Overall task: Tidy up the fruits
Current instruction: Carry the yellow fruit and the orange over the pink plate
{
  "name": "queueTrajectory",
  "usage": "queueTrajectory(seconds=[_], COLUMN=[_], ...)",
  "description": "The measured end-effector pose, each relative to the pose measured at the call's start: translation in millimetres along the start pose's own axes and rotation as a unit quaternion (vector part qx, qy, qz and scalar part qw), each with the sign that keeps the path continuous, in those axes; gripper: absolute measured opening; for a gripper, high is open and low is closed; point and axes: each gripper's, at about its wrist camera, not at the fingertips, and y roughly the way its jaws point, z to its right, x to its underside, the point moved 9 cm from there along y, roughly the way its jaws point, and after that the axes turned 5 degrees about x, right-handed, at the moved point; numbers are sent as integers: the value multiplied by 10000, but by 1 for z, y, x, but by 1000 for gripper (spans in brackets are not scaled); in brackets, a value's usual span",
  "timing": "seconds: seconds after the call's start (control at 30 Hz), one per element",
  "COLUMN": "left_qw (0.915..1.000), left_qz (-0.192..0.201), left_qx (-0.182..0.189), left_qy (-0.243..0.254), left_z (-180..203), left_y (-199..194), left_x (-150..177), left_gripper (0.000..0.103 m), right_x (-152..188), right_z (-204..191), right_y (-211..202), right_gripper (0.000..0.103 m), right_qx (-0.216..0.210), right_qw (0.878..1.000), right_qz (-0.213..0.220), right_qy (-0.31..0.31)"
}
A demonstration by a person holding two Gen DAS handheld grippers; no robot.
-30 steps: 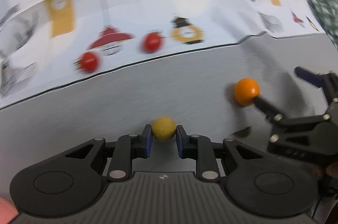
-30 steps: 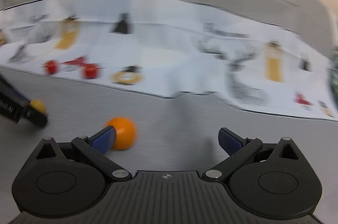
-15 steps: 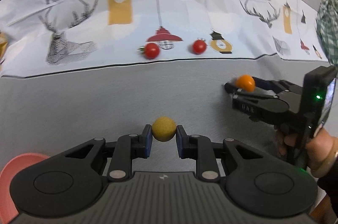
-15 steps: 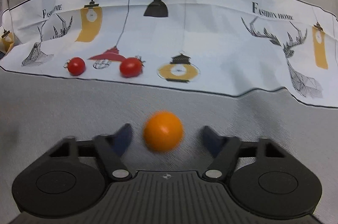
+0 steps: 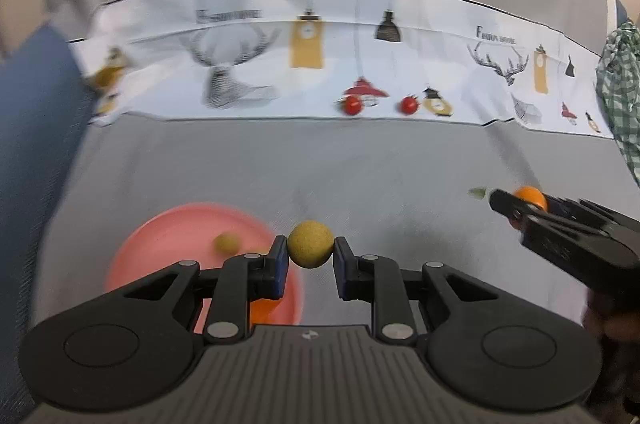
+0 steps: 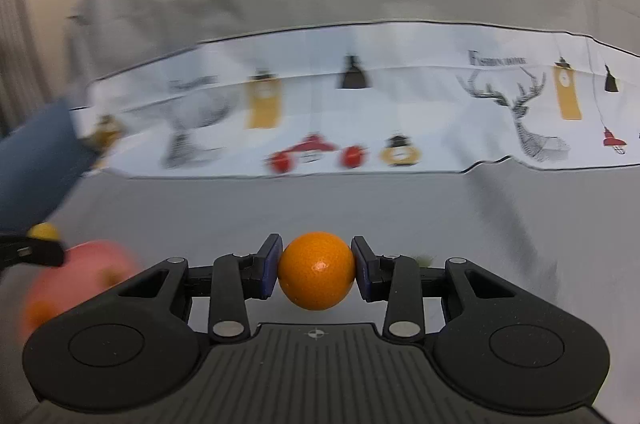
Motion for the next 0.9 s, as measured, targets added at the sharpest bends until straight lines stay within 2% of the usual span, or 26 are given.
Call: queueTrajectory(seconds=[0.13,0.23,0.47,0.7,0.9], left_qw=[9992,9988,9963,9943,9929], left_qz=[45,28,407,694,844], left_qx=[-398,-458,-599,-530,-498], left_qy=[-42,-150,-470,-606,-670], left_z=[-31,-50,-83,-93,-97], left_y=[-56,-92,-163,-203,-213], left_x=[37,66,114,138,142], left_gripper=[26,26,26,26,26], right_x=[20,34,59,74,76], right_z=[-55,-97,-170,-199,-203], right_y=[-59,-97,-171,-215,-222], right_gripper=[39,39,39,39,39], right_qx=[-407,-693,-1100,-1088,-941], right_qw=[9991,9972,9902,9864,9868], right_qz=[-131,-224,-94,99,144], right_qy=[-48,-166,-858,-1229,-1308])
